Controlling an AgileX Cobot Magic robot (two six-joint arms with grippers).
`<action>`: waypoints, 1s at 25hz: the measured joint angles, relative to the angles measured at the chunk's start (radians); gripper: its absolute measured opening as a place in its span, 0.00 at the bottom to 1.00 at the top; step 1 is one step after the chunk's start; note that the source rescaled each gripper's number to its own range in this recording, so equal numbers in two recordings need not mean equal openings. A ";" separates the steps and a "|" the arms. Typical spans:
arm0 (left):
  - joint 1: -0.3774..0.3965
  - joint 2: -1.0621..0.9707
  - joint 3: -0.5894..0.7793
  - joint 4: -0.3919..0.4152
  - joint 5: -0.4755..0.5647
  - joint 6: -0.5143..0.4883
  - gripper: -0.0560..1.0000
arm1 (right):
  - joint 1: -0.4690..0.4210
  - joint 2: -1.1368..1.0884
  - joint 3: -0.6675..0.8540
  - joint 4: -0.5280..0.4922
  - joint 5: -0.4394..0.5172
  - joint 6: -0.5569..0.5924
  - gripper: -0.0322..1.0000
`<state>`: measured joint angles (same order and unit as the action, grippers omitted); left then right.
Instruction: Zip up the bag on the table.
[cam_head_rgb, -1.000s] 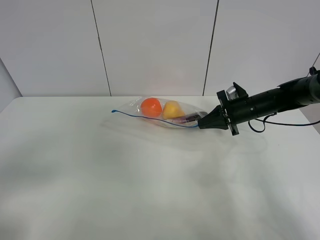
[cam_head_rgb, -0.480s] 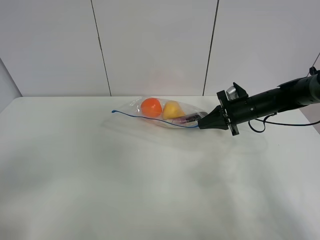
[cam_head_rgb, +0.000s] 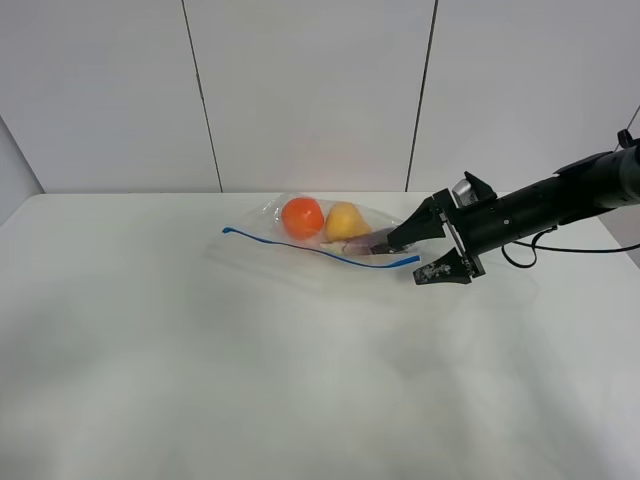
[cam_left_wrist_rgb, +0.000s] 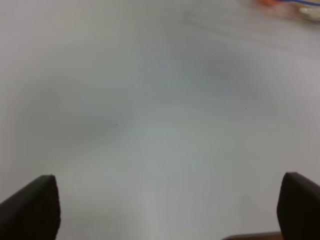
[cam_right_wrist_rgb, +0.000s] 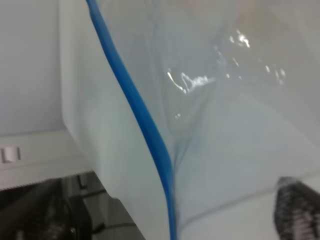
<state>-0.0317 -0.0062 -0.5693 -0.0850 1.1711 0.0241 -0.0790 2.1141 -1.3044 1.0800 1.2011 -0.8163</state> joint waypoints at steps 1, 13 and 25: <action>0.000 0.000 0.000 0.000 0.000 0.000 1.00 | 0.000 -0.007 -0.020 -0.039 -0.002 0.035 0.98; 0.000 0.000 0.000 0.000 -0.001 0.000 1.00 | 0.060 -0.035 -0.458 -0.863 0.005 0.539 0.99; 0.000 0.000 0.000 0.000 -0.001 0.000 1.00 | 0.032 -0.108 -0.393 -1.009 0.006 0.628 1.00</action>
<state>-0.0317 -0.0062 -0.5693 -0.0853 1.1702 0.0241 -0.0472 2.0061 -1.6976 0.0713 1.2073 -0.1881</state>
